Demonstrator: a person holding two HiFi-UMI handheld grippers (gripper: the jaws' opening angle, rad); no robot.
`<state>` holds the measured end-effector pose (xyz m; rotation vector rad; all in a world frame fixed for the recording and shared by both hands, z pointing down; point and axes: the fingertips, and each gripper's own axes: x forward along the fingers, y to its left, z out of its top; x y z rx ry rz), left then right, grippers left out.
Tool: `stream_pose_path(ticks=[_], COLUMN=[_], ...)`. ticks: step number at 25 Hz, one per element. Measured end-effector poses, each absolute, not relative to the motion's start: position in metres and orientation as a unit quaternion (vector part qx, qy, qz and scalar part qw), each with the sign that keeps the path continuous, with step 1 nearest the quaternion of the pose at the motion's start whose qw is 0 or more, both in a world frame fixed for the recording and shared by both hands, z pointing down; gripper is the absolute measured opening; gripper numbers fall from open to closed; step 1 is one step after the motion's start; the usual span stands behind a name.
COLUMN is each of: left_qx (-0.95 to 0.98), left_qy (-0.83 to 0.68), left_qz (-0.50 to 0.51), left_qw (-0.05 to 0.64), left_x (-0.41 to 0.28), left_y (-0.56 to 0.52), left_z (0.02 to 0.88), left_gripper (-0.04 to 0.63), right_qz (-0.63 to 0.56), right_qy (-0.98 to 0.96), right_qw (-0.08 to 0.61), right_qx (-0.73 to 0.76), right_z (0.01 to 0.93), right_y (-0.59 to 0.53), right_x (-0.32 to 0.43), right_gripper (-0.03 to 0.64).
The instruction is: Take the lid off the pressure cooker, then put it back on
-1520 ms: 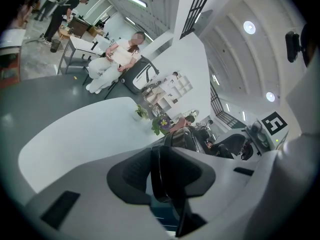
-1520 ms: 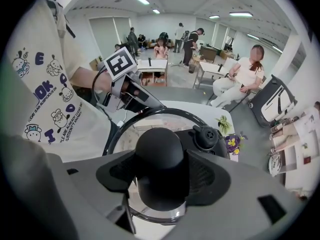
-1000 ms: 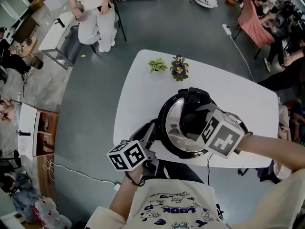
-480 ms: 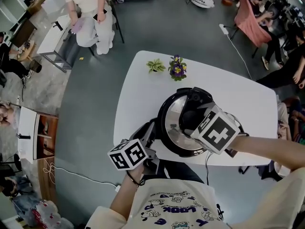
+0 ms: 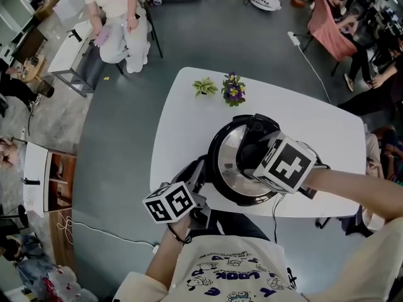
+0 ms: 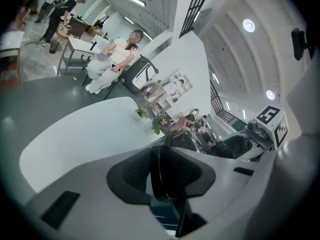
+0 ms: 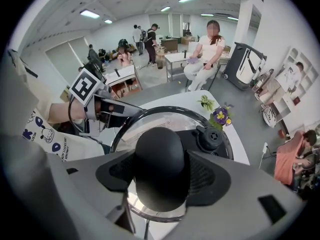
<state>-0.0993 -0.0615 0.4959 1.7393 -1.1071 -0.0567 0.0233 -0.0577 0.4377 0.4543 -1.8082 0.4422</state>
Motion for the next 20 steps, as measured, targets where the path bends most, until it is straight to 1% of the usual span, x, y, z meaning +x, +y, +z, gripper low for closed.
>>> stream_pose_path(ticks=[6, 9, 20], left_qx=[0.726, 0.726, 0.723], left_qy=[-0.46, -0.46, -0.462], left_qz=[-0.018, -0.016, -0.014], left_qw=[0.511, 0.511, 0.512], left_x=[-0.0983, -0.0985, -0.0993], left_y=[-0.063, -0.0632, -0.0624], left_z=[0.4959, 0.4962, 0.4938], left_gripper=[0.126, 0.126, 0.129], right_qz=[0.186, 0.182, 0.183], right_qy=[-0.767, -0.765, -0.764], right_qw=[0.587, 0.592, 0.596], right_qx=[0.181, 0.175, 0.167], right_z=[0.4381, 0.4382, 0.435], right_y=[-0.059, -0.0573, -0.0538], right_x=[0.024, 0.022, 0.0197], right_gripper=[0.318, 0.302, 0.296])
